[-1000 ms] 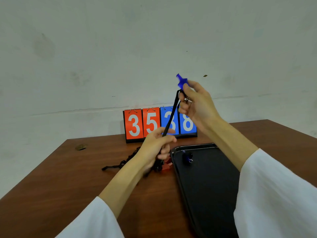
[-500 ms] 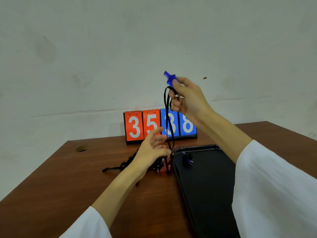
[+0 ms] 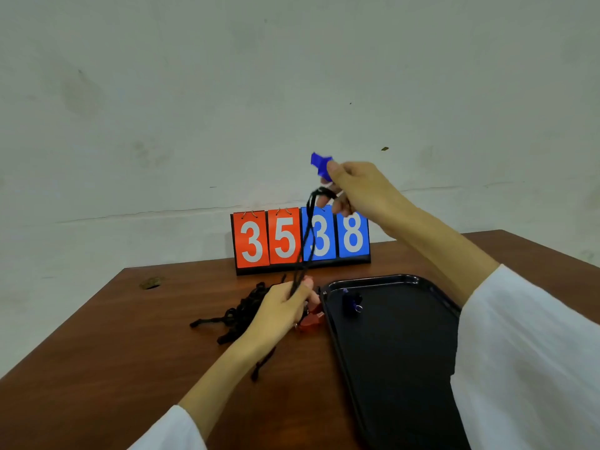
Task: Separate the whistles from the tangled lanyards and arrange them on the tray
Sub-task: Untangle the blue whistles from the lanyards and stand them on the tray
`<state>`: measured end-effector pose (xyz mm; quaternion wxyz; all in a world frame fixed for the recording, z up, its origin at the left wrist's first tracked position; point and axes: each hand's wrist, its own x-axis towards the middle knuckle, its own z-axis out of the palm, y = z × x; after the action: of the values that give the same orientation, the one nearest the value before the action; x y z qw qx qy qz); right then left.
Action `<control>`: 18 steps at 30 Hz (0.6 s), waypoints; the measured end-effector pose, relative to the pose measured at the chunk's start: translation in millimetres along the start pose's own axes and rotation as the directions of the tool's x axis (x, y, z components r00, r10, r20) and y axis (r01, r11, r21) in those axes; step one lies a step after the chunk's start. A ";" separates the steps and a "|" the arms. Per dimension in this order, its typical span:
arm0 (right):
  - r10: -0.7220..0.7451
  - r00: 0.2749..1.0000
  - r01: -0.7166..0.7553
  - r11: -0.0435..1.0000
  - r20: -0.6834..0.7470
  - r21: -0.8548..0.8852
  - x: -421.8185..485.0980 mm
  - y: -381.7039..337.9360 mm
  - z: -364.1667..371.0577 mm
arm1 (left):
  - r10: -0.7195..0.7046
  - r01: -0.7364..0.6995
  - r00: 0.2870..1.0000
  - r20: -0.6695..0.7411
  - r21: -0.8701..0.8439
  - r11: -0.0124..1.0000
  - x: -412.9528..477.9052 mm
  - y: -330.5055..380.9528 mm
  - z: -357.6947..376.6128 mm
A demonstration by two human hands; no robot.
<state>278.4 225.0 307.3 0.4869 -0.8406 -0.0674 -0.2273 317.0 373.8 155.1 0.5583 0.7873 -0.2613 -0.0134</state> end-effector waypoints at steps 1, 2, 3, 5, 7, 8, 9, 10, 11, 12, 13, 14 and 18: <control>0.006 1.000 -0.009 0.994 -0.025 -0.112 -1.0 6.1 1.3 | -0.044 0.043 0.999 -0.031 -0.014 0.999 1.7 -4.2 -3.3; -0.008 0.997 -0.005 0.986 -0.081 -0.165 -0.8 13.3 2.4 | -0.090 0.089 0.993 -0.077 -0.024 0.996 4.8 -10.8 -6.8; -0.034 0.989 0.011 0.987 -0.142 -0.159 -0.5 19.9 2.7 | -0.131 0.131 0.985 -0.113 -0.006 0.991 7.3 -17.4 -10.3; -0.051 0.976 0.033 0.996 -0.211 -0.085 0.1 29.8 5.2 | -0.160 0.172 0.980 -0.121 0.089 0.981 7.9 -25.7 -15.3; 0.010 0.989 -0.015 0.999 -0.147 -0.029 -3.9 36.7 12.4 | -0.165 0.172 0.985 -0.053 0.205 0.963 3.4 -26.1 -13.7; 0.046 0.995 -0.046 0.999 -0.090 0.006 -8.1 40.1 17.7 | -0.150 0.159 0.987 -0.056 0.258 0.953 2.0 -27.8 -11.4; 0.082 0.996 -0.081 0.996 -0.040 0.039 -13.2 43.1 23.1 | -0.123 0.144 0.988 -0.088 0.290 0.946 -0.2 -25.5 -9.2; 0.110 0.994 -0.110 0.992 -0.003 0.064 -18.6 46.9 29.0 | -0.077 0.114 0.988 -0.131 0.305 0.946 -2.2 -22.6 -6.9; 0.133 0.991 -0.134 0.987 0.022 0.089 -23.2 51.5 34.4 | -0.031 0.075 0.987 -0.155 0.288 0.955 -5.4 -15.9 -4.9; 0.156 0.987 -0.160 0.979 0.045 0.127 -27.7 56.9 39.7 | 0.004 0.033 0.987 -0.159 0.233 0.972 -6.8 -12.2 -2.6; 0.182 0.981 -0.191 0.965 0.067 0.179 -31.7 62.6 44.3 | 0.029 -0.009 0.988 -0.151 0.135 0.991 -8.3 -7.9 0.1; 0.207 0.974 -0.222 0.948 0.089 0.227 -35.7 67.7 48.7 | 0.032 -0.031 0.990 -0.140 0.007 0.999 -8.7 -4.4 3.1; 0.279 0.957 -0.288 0.901 0.076 0.325 -47.4 84.6 65.6 | -0.078 0.029 0.994 -0.083 -0.473 0.881 -3.6 0.4 10.8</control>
<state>285.4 242.1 191.7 0.6487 -0.7502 0.0115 -0.1277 310.4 365.9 150.5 0.7445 0.6347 -0.2003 -0.0528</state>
